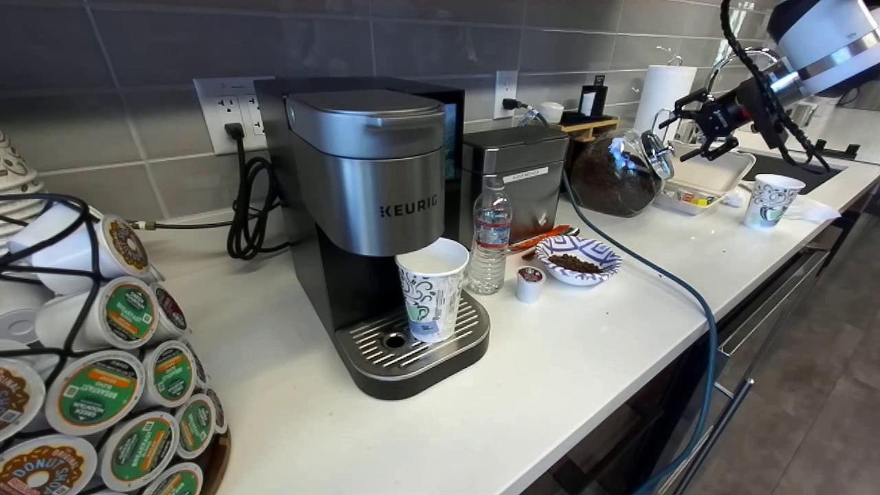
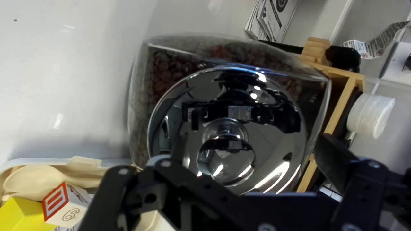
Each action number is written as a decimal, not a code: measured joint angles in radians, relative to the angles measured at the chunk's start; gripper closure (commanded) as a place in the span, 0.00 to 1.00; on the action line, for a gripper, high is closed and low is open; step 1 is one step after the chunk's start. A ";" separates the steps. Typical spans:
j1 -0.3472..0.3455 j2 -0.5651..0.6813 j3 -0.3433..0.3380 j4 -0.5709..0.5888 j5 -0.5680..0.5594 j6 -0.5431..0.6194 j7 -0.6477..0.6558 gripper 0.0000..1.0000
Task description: Remove the silver lid from the glass container.
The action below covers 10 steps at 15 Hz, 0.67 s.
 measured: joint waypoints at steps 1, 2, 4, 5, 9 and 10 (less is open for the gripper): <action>-0.003 0.001 0.001 0.000 0.003 0.000 0.001 0.00; -0.006 0.003 0.001 0.001 0.005 0.000 0.003 0.00; -0.013 0.010 0.002 0.004 0.012 0.000 0.006 0.23; -0.017 0.013 0.002 0.006 0.016 0.000 0.006 0.29; -0.026 0.031 0.003 0.027 0.029 0.000 0.010 0.54; -0.026 0.036 0.003 0.034 0.031 0.000 0.011 0.59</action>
